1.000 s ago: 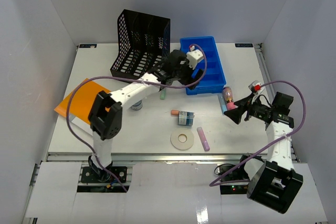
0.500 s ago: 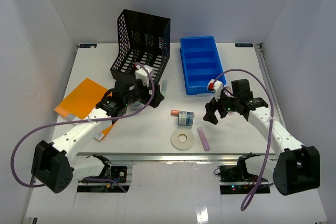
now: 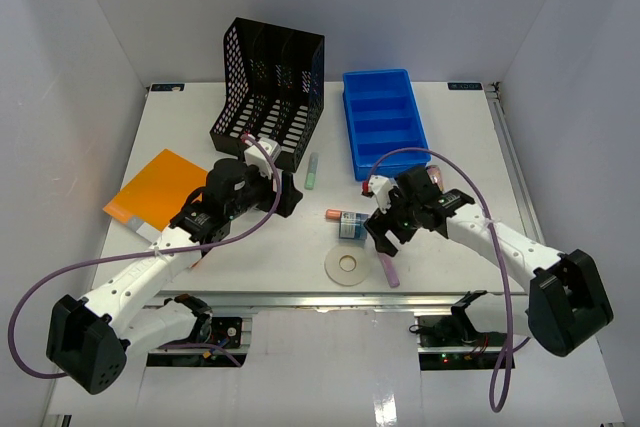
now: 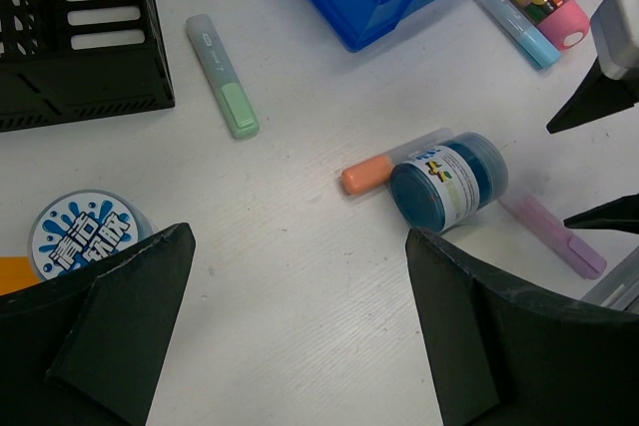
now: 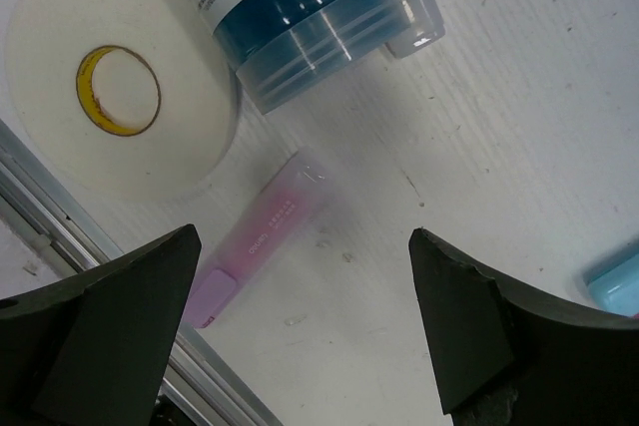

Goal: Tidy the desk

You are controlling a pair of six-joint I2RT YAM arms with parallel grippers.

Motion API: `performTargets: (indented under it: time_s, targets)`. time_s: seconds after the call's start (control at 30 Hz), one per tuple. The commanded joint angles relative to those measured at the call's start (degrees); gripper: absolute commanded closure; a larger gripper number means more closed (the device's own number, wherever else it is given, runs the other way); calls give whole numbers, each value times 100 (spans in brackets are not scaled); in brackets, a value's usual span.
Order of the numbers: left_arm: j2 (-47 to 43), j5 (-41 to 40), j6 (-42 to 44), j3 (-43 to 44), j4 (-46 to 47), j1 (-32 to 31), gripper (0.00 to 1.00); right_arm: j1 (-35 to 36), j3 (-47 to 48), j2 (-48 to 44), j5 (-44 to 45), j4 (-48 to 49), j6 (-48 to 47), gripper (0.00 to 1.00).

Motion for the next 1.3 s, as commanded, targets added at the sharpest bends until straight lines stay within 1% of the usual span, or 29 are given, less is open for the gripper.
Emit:
performTargets:
  time_s: [0.0,0.07,0.13,0.2,0.4,0.47,0.53,0.77,0.87,0.93,1.07,1.17,1.27]
  targets:
    - [-124,-103,-35,-48,61,9,2,202,31,225,293,-177,311,5]
    - [-130,-103,-35,-57,54,11,2,229,3,284,328,-199,371,4]
    - [-124,-95,-43,-58,60,9,2,259,2,334,166,-296,445,3]
    - [-124,-86,-44,-58,60,8,2,335,43,378,352,-311,607,2]
    - [-124,-71,-40,-61,60,12,2,355,187,582,313,-345,1158,0]
    - [-131,-76,-43,-66,53,10,2,357,90,630,457,-187,1294,0]
    - [-127,-64,-35,-63,51,12,2,350,59,710,467,-145,1422,5]
    - [-89,28,-35,-49,51,10,2,350,128,826,626,-111,1522,9]
    - [-97,23,-44,-52,51,8,2,350,237,968,688,-130,1502,18]
    - [-107,12,-45,-67,44,8,2,358,326,1140,741,-147,1483,21]
    - [-139,-5,-52,-66,44,8,2,366,413,1337,772,-170,1472,33]
    - [-124,-6,-44,-67,60,17,2,393,433,1384,800,-171,1464,38]
    - [-124,3,-48,-66,60,13,2,427,468,1481,830,-201,1455,40]
